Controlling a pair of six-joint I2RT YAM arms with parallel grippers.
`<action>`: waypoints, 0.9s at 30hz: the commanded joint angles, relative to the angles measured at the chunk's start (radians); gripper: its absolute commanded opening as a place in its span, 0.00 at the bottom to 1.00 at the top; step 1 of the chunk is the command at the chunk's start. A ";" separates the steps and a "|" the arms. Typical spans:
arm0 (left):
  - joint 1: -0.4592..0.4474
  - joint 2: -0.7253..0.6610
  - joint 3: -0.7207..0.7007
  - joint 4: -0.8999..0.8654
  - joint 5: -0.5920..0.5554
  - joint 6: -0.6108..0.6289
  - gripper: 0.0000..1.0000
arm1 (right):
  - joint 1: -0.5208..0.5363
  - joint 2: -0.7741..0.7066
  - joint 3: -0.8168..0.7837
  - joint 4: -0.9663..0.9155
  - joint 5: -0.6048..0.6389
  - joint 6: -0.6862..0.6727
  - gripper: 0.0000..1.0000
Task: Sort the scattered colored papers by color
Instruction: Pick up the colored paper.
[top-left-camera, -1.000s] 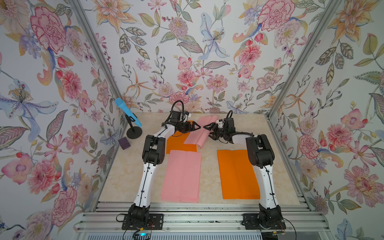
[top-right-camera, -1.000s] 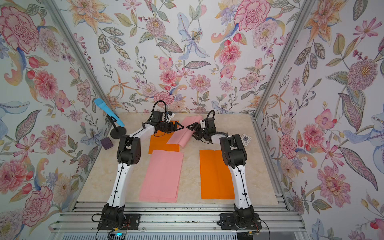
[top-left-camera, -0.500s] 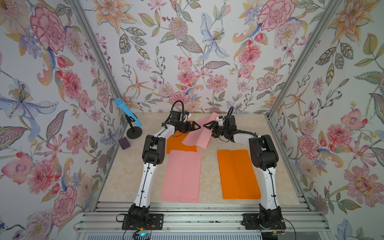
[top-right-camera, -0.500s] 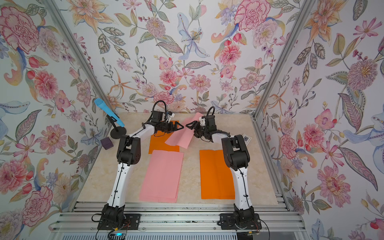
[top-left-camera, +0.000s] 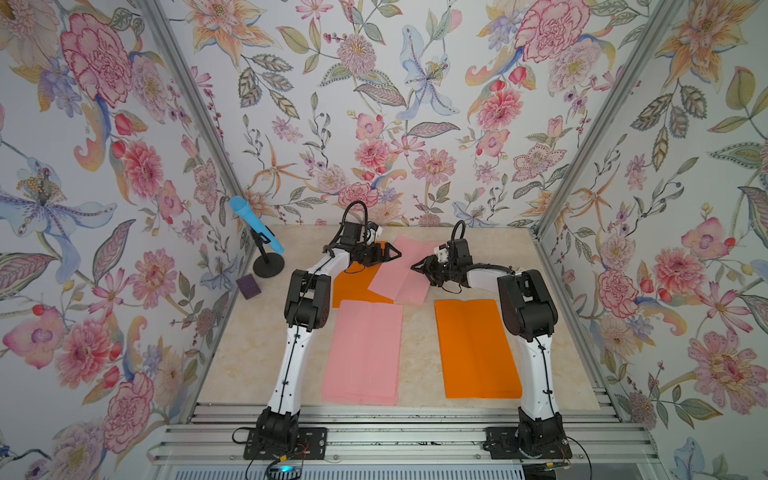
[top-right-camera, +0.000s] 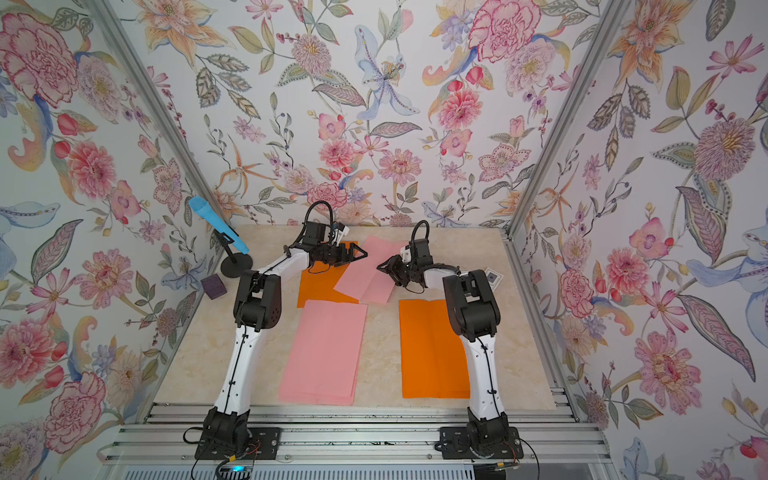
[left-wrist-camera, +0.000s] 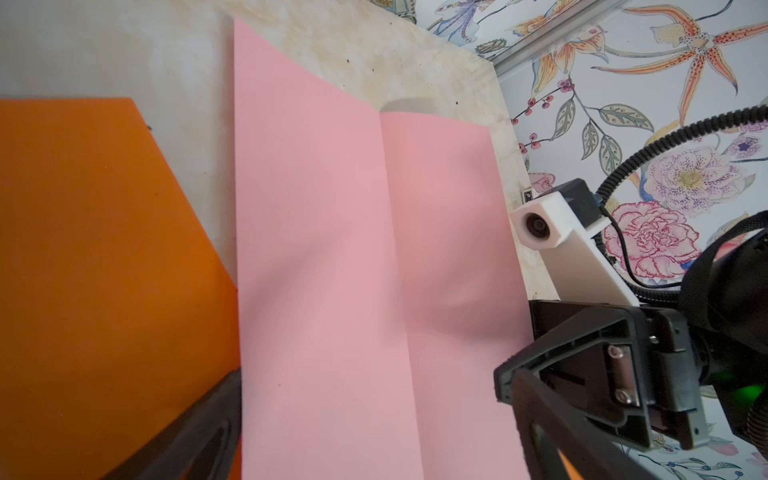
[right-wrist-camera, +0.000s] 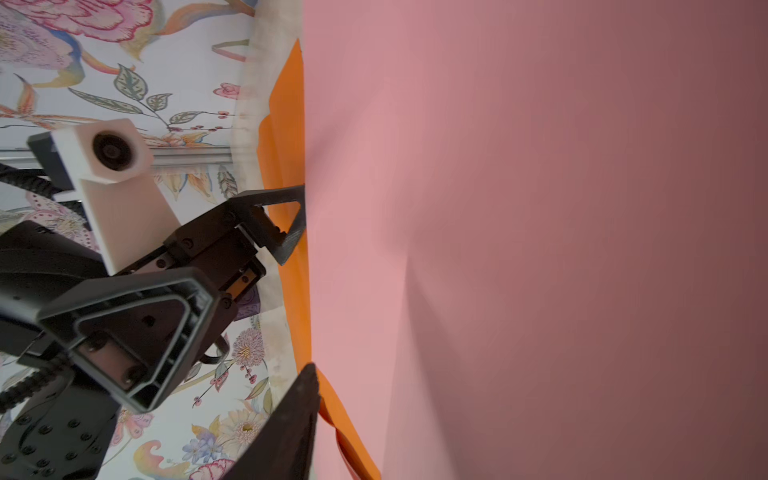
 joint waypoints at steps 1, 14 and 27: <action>-0.006 -0.021 -0.012 0.007 0.023 0.000 1.00 | -0.010 -0.071 0.011 -0.149 0.066 -0.083 0.46; 0.002 -0.008 0.235 -0.186 -0.078 0.055 0.99 | -0.029 -0.055 0.231 -0.431 0.131 -0.187 0.00; 0.027 -0.484 -0.299 -0.081 -0.471 0.110 1.00 | 0.060 -0.188 0.438 -0.699 0.175 -0.344 0.00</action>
